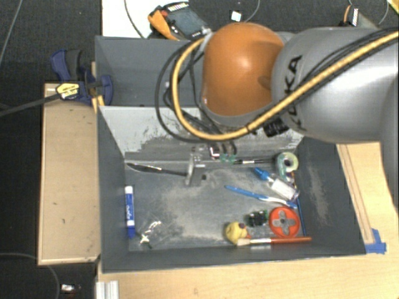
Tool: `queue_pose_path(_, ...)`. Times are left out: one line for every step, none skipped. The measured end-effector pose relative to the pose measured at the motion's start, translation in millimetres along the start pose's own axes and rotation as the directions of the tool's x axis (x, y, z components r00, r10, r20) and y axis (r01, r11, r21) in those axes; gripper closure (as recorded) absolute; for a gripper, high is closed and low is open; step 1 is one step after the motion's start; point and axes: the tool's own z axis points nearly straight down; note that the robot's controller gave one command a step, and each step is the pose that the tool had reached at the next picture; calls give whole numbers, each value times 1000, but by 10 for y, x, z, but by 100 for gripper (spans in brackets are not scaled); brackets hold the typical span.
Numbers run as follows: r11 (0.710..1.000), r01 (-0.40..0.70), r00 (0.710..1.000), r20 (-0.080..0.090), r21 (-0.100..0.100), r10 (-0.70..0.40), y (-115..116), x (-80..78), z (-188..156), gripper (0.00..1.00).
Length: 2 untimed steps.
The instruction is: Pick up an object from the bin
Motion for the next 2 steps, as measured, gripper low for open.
queue_pose_path(1000, -6, 1000, 8, -1, 6, -12, -17, -45, 0)
queue_pose_path(992, -123, 992, 1, -1, 123, -299, -230, 1680, 0)
